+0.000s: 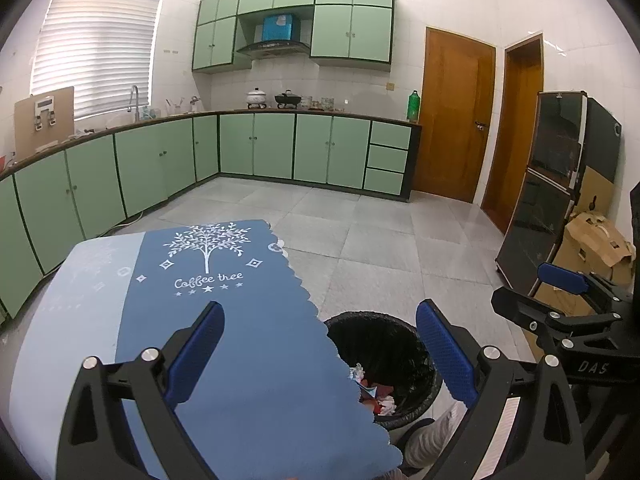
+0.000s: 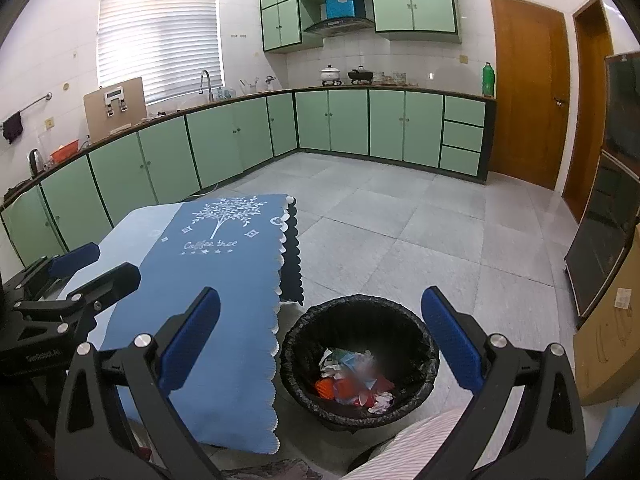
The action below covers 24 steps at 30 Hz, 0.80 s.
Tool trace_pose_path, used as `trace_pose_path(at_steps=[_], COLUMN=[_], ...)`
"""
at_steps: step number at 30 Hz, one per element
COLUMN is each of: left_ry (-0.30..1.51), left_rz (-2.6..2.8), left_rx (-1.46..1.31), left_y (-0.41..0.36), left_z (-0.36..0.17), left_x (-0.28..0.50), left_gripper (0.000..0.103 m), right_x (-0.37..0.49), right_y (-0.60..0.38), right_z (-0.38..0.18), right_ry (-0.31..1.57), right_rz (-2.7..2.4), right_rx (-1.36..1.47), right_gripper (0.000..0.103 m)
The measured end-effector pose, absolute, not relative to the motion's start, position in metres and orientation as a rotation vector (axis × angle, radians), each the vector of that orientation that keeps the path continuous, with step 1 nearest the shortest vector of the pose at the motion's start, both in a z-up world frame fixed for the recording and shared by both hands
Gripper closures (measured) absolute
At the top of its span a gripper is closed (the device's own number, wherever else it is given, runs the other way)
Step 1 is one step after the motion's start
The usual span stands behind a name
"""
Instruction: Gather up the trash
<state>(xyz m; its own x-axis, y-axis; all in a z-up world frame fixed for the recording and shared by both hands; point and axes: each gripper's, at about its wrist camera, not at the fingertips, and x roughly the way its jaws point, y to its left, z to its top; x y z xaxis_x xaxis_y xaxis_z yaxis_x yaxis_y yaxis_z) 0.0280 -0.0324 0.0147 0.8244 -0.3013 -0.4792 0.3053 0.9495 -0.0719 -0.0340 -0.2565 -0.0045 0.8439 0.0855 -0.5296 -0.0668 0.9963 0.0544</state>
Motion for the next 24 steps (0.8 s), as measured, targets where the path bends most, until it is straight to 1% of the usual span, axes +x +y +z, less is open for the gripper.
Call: trace_pose_path(at_steps=[24], left_ry=[0.507], left_rz=[-0.318], left_rx=[0.01], left_y=[-0.0306], left_z=[0.0147], left_x=[0.0241], left_gripper=[0.008], right_x=[-0.0355], right_y=[-0.2545], right_z=[-0.005], right_ry=[0.558], right_rz=[0.081], right_rx=[0.034], right_gripper=[0.005])
